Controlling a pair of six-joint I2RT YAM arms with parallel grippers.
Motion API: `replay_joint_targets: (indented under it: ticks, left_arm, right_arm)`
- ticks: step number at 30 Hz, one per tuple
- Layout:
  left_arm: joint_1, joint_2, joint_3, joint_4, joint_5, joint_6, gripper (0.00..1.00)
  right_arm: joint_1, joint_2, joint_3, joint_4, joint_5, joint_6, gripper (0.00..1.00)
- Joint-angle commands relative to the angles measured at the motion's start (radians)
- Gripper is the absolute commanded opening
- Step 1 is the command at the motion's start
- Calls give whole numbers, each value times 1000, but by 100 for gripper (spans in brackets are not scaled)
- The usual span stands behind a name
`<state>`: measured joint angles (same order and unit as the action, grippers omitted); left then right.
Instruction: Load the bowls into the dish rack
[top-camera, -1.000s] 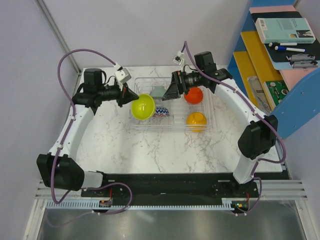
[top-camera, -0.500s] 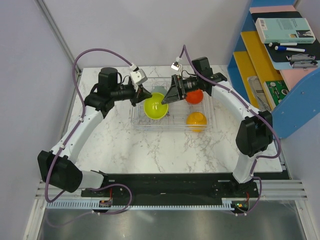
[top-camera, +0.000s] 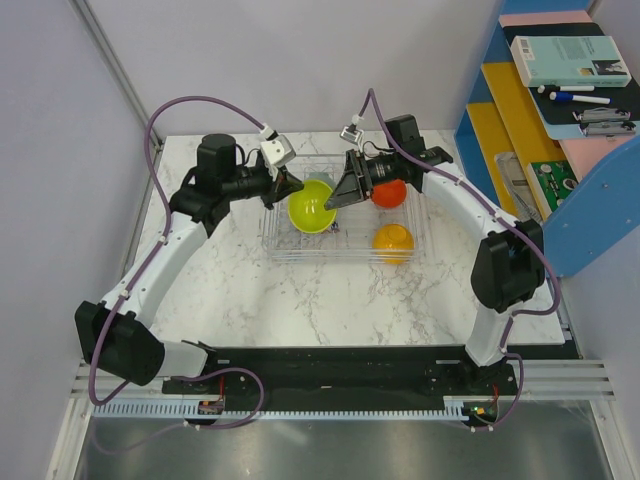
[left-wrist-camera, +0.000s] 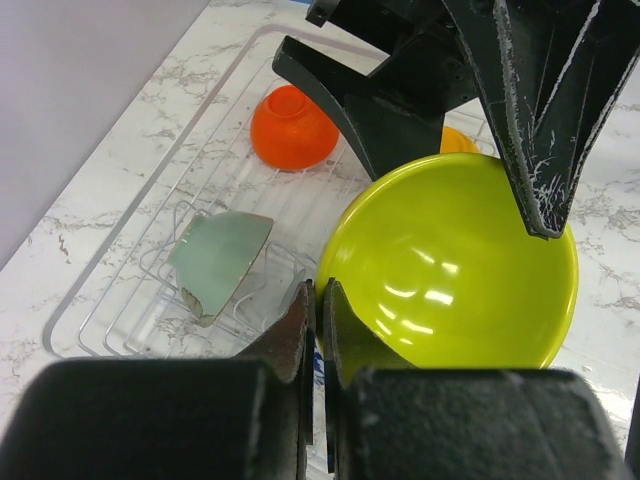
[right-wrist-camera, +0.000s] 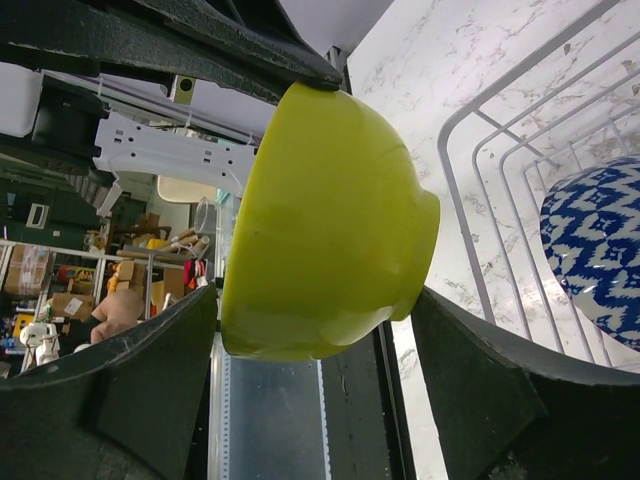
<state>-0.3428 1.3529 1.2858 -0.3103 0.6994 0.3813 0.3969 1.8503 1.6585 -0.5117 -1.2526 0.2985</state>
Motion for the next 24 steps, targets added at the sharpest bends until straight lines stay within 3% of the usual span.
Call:
replay_joint_targets:
  ticks: [1,8,19,24]
  left_arm:
    - [-9,-14,12,65,-9,-38,2]
    - [-9,-17,10,65,-5,-42,2]
    - [-13,-24,6,62,3,-44,2]
    - [-13,-24,4,63,-6,-45,3]
  right_arm:
    - [0,21,-9,52,-79,-2,84]
    - [17,30,-11,64,-91,-5,81]
    - [26,23,-5,81,-68,-2,38]
    - [25,12,-2,84,-38,-4,5]
